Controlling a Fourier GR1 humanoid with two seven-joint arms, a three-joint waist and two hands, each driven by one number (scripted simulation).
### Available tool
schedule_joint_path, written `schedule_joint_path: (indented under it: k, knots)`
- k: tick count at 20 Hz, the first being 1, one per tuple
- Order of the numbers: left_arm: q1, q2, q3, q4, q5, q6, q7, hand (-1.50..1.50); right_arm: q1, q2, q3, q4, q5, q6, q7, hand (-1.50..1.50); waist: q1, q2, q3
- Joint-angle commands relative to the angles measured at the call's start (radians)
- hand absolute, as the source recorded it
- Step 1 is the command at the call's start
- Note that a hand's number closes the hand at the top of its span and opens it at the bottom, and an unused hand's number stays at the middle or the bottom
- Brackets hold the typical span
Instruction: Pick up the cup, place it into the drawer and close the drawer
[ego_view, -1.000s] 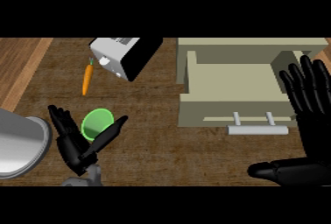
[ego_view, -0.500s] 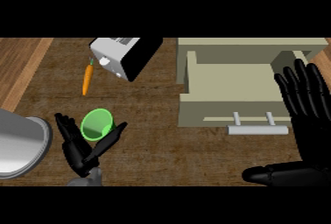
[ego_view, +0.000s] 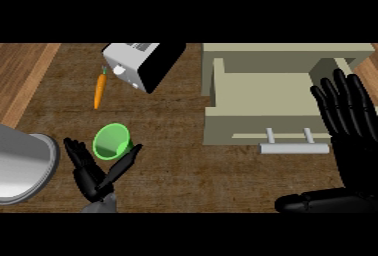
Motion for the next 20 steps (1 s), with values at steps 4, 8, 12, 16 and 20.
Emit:
schedule_joint_path:
  k: [4,8,12,16,20]
  knots:
    - [0.023,-0.003,-0.007,0.09,0.072,-0.039,-0.117,-1.5,-0.011,-0.015,-0.041,-0.035,-0.028,-0.001,0.034,-1.5,0.001,0.0,-0.001]
    - [-0.057,-0.003,0.054,0.295,0.114,-0.149,-0.215,-1.5,0.029,0.029,0.028,0.026,0.032,0.007,-0.054,-1.5,-0.002,0.002,-0.002]
    - [-0.039,0.005,0.057,0.209,0.054,-0.152,-0.134,-1.5,-0.082,-0.001,-0.008,-0.005,0.01,-0.032,0.079,-1.5,0.002,0.0,-0.001]
    - [-0.07,0.039,0.097,0.272,0.065,-0.227,-0.161,-1.5,-0.07,-0.025,-0.065,0.07,-0.048,0.024,0.007,-1.5,0.002,0.001,-0.001]
    - [-0.177,-0.003,0.067,0.394,0.174,-0.206,-0.249,-1.5,0.042,0.005,-0.028,0.055,-0.017,0.049,-0.081,-1.5,-0.005,0.002,-0.002]
